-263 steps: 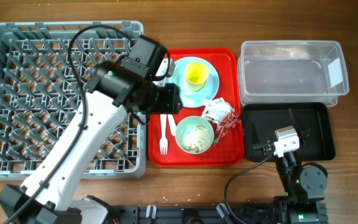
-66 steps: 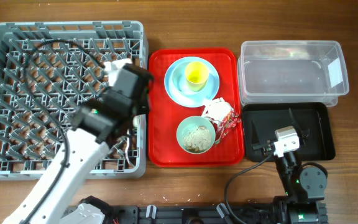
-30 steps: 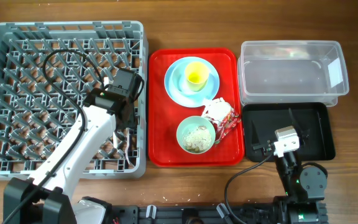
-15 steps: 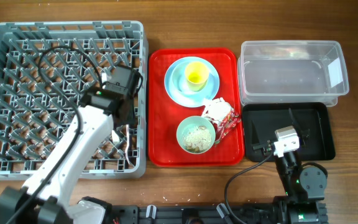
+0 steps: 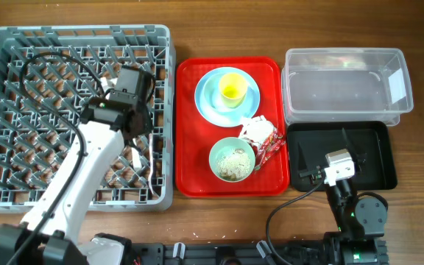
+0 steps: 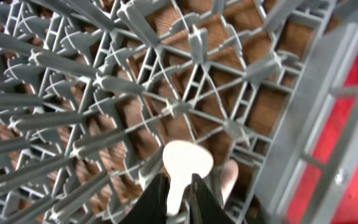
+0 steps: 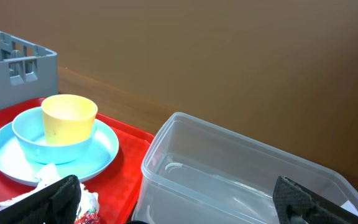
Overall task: Sort waste into correct bins and load items into the dishwasher rack
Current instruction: 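Carry the white spoon over the dish rack and lower it in, then release the spoon and retract the left gripper toward rest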
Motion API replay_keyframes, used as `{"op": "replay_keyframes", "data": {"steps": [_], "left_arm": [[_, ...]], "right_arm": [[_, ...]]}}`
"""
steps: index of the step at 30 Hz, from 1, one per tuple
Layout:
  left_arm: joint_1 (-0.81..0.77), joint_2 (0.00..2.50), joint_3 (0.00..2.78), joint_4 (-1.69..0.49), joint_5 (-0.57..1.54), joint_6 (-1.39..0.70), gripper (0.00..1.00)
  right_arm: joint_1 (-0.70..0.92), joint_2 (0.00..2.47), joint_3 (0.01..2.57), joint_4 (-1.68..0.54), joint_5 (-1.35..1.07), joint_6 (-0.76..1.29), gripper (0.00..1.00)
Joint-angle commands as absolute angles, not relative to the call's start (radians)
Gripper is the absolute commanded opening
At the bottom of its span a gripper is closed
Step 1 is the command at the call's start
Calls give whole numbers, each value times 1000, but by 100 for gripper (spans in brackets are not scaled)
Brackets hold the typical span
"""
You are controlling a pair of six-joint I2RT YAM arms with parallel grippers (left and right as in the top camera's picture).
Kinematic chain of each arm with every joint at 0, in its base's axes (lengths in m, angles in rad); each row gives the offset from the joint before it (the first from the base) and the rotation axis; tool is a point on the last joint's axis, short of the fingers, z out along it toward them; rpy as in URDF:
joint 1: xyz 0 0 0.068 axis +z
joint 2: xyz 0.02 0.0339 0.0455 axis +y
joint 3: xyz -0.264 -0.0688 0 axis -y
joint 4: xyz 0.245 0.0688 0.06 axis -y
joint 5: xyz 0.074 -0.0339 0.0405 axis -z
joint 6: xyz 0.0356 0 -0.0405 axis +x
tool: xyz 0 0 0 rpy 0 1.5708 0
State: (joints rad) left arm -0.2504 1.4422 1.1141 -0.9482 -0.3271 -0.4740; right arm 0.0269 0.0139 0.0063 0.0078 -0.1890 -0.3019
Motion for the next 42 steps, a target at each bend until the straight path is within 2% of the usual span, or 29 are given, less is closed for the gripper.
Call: {"op": "replay_keyframes", "data": {"steps": [1,4,6,10,15,19,25,27,28,30,32,35,37,42], "left_arm": [[-232,1486,1126,-932,-286,-487,8],[-231,1522,1126,-917,-278,-486,7],[-231,1560,1126,-857,-281,-479,11],[-231,1613,1126,-744,-281,-476,12],[-231,1597,1130,-641,-281,-434,22],[-232,1495,1187,-740,-279,-427,39],[-192,1110,1209,-992,-277,-599,48],[-180,1009,1209,-1033,-276,-619,67],[-178,967,1209,-1049,-277,-619,72],[-178,863,1209,-1098,-279,-618,76],[-178,775,1209,-1139,-292,-618,86],[-178,688,1209,-1184,-338,-619,89],[-178,648,1209,-1206,-369,-644,100],[-178,634,1209,-1261,-394,-644,100]], "right_arm": [[22,9,5,14,-183,-312,100],[22,9,5,14,-183,-312,100],[22,9,5,14,-183,-312,100],[22,9,5,14,-183,-312,100],[22,9,5,14,-183,-312,100],[22,9,5,14,-183,-312,100],[22,9,5,14,-183,-312,100],[22,9,5,14,-183,-312,100],[22,9,5,14,-183,-312,100],[22,9,5,14,-183,-312,100],[22,9,5,14,-183,-312,100],[22,9,5,14,-183,-312,100],[22,9,5,14,-183,-312,100],[22,9,5,14,-183,-312,100]]}}
